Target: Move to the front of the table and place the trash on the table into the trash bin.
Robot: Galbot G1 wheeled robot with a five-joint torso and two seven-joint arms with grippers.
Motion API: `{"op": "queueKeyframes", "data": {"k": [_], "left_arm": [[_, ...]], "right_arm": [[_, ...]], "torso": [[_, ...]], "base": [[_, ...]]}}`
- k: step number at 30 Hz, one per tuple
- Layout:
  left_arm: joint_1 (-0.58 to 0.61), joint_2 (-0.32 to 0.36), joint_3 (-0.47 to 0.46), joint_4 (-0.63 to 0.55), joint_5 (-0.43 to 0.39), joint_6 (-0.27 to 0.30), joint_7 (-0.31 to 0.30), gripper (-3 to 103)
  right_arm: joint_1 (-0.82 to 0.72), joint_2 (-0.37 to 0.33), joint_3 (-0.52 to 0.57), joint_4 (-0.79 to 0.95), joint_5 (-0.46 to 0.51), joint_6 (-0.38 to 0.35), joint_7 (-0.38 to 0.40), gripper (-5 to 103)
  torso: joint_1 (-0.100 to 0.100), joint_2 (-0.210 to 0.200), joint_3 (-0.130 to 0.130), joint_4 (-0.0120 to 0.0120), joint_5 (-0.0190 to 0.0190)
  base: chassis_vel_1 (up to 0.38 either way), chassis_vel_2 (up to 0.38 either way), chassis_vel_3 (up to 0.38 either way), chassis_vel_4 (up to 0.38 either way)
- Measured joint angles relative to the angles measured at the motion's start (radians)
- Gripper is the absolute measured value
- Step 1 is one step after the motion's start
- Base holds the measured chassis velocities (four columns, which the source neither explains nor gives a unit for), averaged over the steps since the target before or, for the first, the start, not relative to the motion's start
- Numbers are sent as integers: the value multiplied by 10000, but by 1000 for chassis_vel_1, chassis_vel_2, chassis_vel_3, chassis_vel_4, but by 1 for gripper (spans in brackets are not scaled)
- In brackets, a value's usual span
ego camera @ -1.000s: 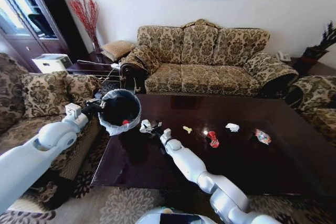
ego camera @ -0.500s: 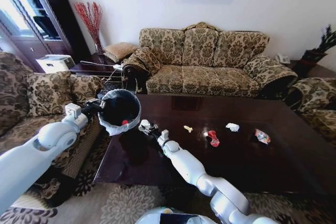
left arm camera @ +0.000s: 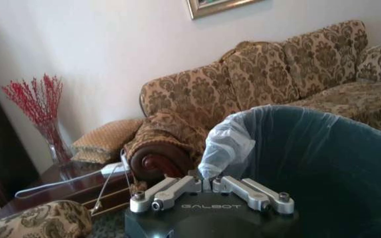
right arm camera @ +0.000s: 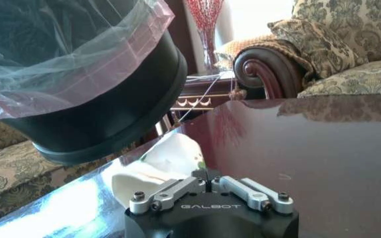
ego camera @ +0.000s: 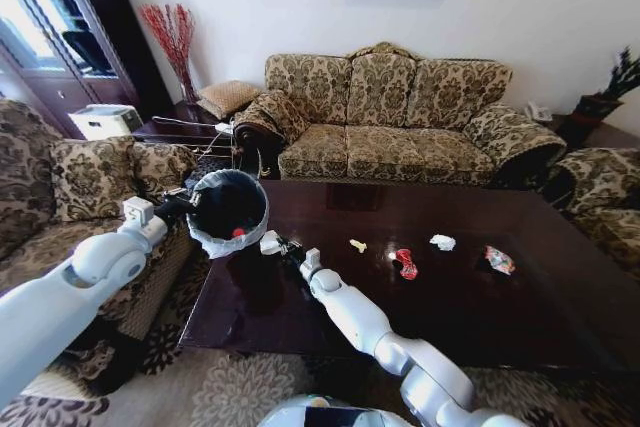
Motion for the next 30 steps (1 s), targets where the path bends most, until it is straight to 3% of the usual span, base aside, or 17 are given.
{"op": "queueKeyframes", "data": {"k": [14, 20, 28, 30], "left_arm": [[0, -5, -14, 26, -12, -25, -10, 3], [2, -18, -12, 78, 14, -76, 9, 3], [-18, -5, -16, 139, 74, -111, 21, 3], [-69, 59, -129, 391, 456, -244, 95, 3]], "right_arm": [[-191, 0, 14, 436, 118, 157, -127, -2], [-364, 0, 29, 840, -213, 871, -538, -2], [-583, 0, -125, 1195, -860, 1141, -815, 10], [-643, 0, -125, 1237, -1277, 1194, -801, 19]], "torso": [[0, 0, 0, 2, 0], [0, 0, 0, 2, 0], [-1, 0, -1, 2, 0], [0, 0, -1, 1, -1]], "base": [[0, 0, 0, 0], [0, 0, 0, 0], [0, 0, 0, 0], [0, 0, 0, 0]]}}
